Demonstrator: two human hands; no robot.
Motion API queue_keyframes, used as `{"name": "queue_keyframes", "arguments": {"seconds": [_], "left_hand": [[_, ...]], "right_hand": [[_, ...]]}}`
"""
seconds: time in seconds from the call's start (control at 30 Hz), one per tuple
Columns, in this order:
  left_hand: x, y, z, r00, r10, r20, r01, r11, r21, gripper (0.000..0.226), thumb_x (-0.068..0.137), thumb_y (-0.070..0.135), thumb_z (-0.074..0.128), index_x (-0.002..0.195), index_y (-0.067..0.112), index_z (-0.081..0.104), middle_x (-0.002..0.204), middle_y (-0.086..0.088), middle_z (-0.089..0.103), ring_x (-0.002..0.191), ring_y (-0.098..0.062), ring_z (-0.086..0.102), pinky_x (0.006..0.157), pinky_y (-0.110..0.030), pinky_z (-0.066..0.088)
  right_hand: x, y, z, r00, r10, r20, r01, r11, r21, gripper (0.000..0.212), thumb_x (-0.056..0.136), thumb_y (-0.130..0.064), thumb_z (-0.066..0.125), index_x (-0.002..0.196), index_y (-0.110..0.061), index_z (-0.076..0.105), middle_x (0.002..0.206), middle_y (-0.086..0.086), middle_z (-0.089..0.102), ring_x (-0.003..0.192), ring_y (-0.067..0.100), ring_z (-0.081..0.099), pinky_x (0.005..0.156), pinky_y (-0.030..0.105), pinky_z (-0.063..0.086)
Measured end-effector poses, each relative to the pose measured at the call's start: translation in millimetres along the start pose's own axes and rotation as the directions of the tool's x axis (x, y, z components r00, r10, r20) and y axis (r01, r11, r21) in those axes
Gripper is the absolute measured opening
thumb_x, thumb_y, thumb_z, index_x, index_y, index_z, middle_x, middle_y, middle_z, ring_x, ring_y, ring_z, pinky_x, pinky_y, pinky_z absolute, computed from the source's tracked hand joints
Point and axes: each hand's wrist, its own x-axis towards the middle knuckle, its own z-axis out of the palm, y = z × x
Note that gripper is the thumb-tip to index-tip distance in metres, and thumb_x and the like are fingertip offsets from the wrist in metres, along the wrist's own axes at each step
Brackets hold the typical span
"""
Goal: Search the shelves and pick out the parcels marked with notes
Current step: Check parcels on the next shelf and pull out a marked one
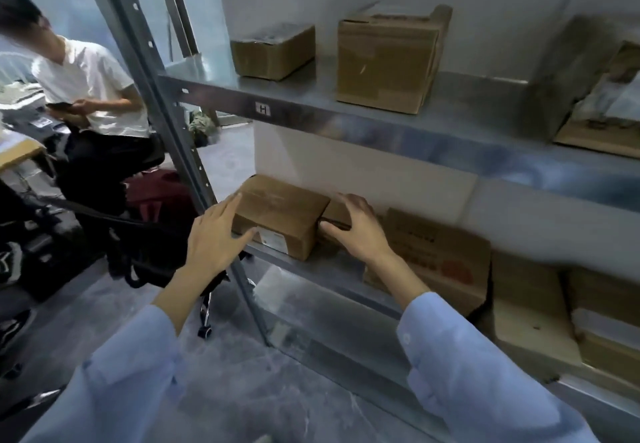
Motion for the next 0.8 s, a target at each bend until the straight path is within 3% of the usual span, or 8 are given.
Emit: {"name": "queue_keyframes", "arguments": {"seconds": [0.43,0.63,0.8], "left_hand": [[61,-90,59,0.954,0.027,0.298,0.027,0.984,-0.175,0.083,0.088,0.053,0.063,0.153,0.015,0.028,0.158,-0.006,0.029,0.14,-0.033,0.033,0.106,-0.049,0.04],[72,-95,80,0.95,0.029,0.311,0.049,0.969,-0.241,0.085,0.089,0.049,0.064,0.154,0.016,0.022,0.162,-0.004,0.018,0.146,-0.029,0.021,0.11,-0.046,0.036],[74,-94,96,0.964,0.034,0.264,0.014,0.984,-0.177,0.079,0.086,0.049,0.066,0.149,0.014,0.035,0.157,-0.009,0.03,0.146,-0.033,0.02,0.114,-0.046,0.031]], "right_hand": [[0,-18,109,0.929,0.362,-0.084,-0.355,0.931,0.083,0.07,0.088,-0.045,0.068,0.148,-0.023,0.04,0.151,0.001,0.038,0.141,0.02,0.032,0.11,0.032,0.032],[4,-16,130,0.912,0.405,-0.064,-0.4,0.913,0.082,0.069,0.089,-0.041,0.068,0.149,-0.024,0.037,0.153,0.002,0.035,0.142,0.019,0.029,0.104,0.026,0.031],[9,-5,134,0.904,0.42,-0.084,-0.41,0.905,0.11,0.068,0.089,-0.04,0.068,0.149,-0.024,0.038,0.152,0.003,0.036,0.14,0.021,0.034,0.108,0.03,0.032]]}}
